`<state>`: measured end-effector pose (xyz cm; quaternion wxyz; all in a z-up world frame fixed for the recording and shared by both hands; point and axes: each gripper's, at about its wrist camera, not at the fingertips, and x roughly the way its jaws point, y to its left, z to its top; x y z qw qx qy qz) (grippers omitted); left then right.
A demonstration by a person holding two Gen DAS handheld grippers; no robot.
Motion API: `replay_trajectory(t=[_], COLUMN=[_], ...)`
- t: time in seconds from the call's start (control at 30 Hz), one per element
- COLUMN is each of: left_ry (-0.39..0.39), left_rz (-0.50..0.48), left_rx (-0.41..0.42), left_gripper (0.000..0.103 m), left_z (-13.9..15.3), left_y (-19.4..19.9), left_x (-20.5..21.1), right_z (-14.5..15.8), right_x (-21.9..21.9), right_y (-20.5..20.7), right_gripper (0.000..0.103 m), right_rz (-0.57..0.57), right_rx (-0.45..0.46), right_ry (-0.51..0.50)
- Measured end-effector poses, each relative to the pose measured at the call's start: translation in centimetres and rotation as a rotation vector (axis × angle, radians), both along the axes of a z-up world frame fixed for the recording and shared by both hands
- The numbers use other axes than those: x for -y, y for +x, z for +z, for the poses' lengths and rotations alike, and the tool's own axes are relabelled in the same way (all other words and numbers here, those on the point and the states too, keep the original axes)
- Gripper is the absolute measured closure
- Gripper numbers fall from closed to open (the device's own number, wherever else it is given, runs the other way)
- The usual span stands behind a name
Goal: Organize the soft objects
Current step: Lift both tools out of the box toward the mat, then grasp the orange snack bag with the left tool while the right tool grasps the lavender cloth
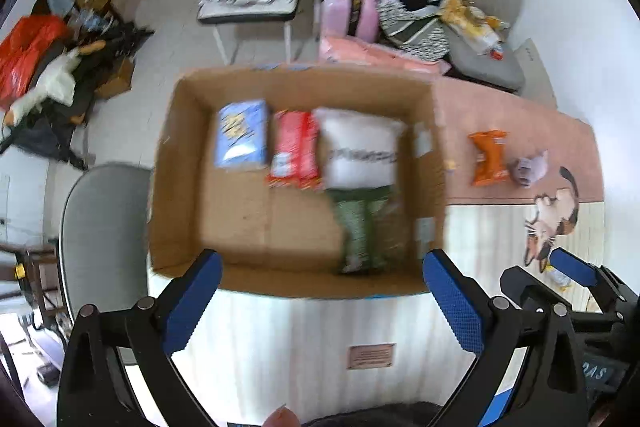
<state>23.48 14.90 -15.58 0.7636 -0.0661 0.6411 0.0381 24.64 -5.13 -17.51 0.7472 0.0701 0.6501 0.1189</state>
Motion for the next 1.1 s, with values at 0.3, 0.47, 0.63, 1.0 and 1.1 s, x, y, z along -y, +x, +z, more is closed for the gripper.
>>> replay_trajectory(t=[0.3,0.47,0.63,1.0,1.1], left_ry=[0.008,-0.022,-0.065,-0.070,-0.092], left_rz=[-0.162,-0.185,-0.154,-0.116,-0.134], left_rx=[-0.063,-0.161,-0.265,-0.385,-0.400], left_gripper=[0.000,0.000,0.007,0.009,0.009], left_z=[-2.3,-7.4,-12.7,-19.2,-19.8], left_y=[6.6,11.7,16.1,19.4,19.6], left_x=[13.9,19.1,21.3,22.0,22.7], right_z=[-1.4,-7.5,-13.6,-23.4,-23.2], right_x=[17.6,25.5,27.9,26.2,24.5], right_y=[3.7,7.3,11.4,17.7,17.7], right_gripper=[0.000,0.000,0.000,0.056,0.066], right_rz=[-0.291,-0.453,-0.536,-0.471,-0.282], right_rx=[-0.053,-0.173,-0.278,-0.443,-0.447], right_ry=[0.005,0.101,0.198,0.096,-0.026])
